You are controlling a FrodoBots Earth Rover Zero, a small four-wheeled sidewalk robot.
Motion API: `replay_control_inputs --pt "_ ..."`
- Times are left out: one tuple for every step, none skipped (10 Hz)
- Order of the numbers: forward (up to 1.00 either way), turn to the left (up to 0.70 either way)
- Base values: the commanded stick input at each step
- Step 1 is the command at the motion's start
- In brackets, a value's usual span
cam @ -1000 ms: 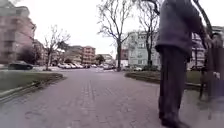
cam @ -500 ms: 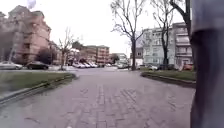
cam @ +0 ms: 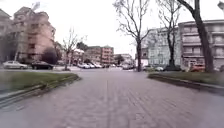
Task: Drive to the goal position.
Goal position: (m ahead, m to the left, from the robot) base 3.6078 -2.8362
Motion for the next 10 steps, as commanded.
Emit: replay_control_inputs --pt "0.7 -0.27" --pt "0.7 -0.27" --pt "0.7 -0.27" --pt "0.7 -0.27" --pt "0.7 -0.27" --pt "0.7 -0.27" --pt "0.7 -0.27" --pt "0.7 -0.27" --pt "0.7 -0.27" --pt "0.7 -0.27"
